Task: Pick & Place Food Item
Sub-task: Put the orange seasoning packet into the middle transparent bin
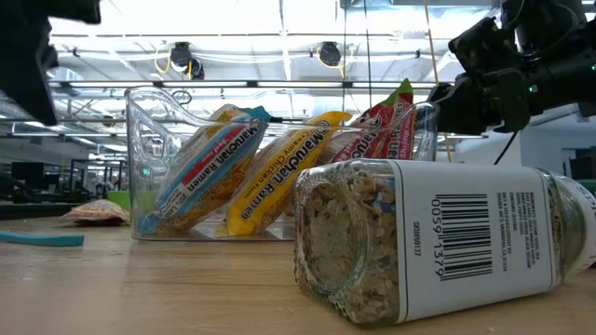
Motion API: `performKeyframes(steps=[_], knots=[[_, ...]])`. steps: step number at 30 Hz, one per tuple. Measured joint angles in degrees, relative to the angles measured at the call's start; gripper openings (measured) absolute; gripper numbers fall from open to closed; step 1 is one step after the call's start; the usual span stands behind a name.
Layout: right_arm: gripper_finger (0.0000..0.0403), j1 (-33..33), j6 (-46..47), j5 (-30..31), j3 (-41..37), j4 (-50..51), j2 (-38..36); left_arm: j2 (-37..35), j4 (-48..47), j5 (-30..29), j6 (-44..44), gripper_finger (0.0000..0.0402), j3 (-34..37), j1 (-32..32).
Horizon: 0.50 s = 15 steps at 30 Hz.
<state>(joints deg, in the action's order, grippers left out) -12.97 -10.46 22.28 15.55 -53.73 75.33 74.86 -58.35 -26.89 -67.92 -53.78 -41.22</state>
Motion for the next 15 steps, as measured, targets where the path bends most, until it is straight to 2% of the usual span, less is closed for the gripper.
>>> performKeyframes(steps=[3, 7, 11, 15], knots=[[0.0212, 0.0, 0.1, 0.0, 0.0, -0.2, 0.0, 5.8, 2.7, 1.5, -1.9, 0.0008, -0.1, -0.6], [0.0212, 0.0, 1.3, 0.0, 0.0, -0.7, 0.0, 12.1, 1.8, 1.4, -4.0, 0.0014, -2.0, -0.3], [0.0212, 0.0, 2.3, 0.0, 0.0, -0.5, 0.0, 16.4, 0.4, -0.2, -3.6, 0.0004, -4.2, 0.9], [0.0212, 0.0, 3.3, 0.0, 0.0, 0.5, 0.0, 19.4, -1.2, 0.3, -2.7, 0.0016, -4.5, 2.6]])
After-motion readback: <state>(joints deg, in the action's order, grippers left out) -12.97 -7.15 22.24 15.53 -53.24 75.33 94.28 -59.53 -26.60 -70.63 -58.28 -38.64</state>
